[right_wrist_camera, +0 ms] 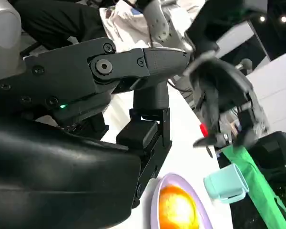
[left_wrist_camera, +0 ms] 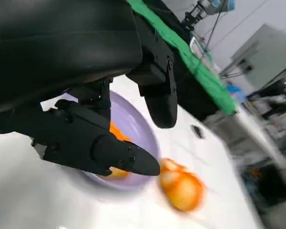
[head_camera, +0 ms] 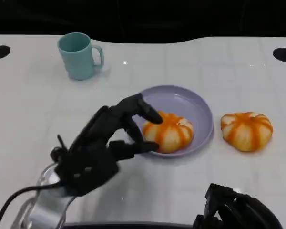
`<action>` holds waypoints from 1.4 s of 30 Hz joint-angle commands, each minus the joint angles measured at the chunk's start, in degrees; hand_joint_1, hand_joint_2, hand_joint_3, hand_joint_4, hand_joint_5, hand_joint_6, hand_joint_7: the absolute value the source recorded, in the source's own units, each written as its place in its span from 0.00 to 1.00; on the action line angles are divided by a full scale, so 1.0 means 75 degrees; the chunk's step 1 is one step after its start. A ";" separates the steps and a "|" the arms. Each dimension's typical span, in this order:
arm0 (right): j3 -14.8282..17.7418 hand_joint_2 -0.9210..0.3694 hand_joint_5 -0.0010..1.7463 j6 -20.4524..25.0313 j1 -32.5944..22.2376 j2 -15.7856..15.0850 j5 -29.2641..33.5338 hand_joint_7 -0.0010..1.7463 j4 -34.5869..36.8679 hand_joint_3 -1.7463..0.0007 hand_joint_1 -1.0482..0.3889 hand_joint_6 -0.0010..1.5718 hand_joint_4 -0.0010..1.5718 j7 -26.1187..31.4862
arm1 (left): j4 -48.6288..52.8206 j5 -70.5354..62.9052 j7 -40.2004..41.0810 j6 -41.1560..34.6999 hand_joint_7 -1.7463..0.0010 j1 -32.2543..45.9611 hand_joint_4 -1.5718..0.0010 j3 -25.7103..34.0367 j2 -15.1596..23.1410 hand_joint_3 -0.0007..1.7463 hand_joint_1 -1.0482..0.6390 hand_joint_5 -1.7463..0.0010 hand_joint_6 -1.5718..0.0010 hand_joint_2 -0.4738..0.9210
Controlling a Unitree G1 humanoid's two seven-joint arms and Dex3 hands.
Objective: Grasp the bread from the table and place it into the plate.
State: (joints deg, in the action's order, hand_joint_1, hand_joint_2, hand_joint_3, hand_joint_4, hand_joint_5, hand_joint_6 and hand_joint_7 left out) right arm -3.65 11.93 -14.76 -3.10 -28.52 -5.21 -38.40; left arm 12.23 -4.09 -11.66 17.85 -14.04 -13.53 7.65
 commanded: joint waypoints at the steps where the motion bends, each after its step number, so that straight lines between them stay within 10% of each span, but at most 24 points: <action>1: 0.0065 0.00 0.91 0.0061 -0.0136 -0.0130 -0.0103 0.77 -0.0258 0.87 0.23 0.48 0.54 0.0049 | -0.0766 0.1447 -0.0741 -0.0111 0.00 0.1006 0.59 0.0421 -0.0144 0.03 0.44 0.00 0.74 1.00; 12: -0.0047 0.00 0.91 0.0215 -0.0194 -0.0142 -0.0086 0.77 -0.0444 0.87 0.23 0.48 0.54 0.0160 | -0.2304 0.3933 -0.1617 -0.1747 0.00 0.3157 0.55 0.0924 -0.0475 0.05 0.46 0.00 0.68 0.99; 37: 0.0185 0.00 0.93 0.0026 -0.0016 -0.0253 -0.0201 0.79 -0.0289 0.86 0.23 0.47 0.54 0.0070 | -0.2133 0.4450 -0.2933 -0.2757 0.00 0.3624 0.56 0.1166 -0.0454 0.11 0.45 0.00 0.69 0.92; 42: 0.0215 0.00 0.92 -0.0022 0.0018 -0.0239 -0.0227 0.78 -0.0235 0.85 0.23 0.48 0.54 0.0057 | -0.2091 0.4392 -0.3012 -0.2762 0.00 0.3622 0.55 0.1121 -0.0475 0.46 0.45 0.00 0.69 0.70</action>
State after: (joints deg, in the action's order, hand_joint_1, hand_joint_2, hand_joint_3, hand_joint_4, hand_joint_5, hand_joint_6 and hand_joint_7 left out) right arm -2.91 12.66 -14.72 -4.49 -29.95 -7.47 -37.94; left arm -4.11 29.16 -33.09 -2.98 12.75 -5.29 3.81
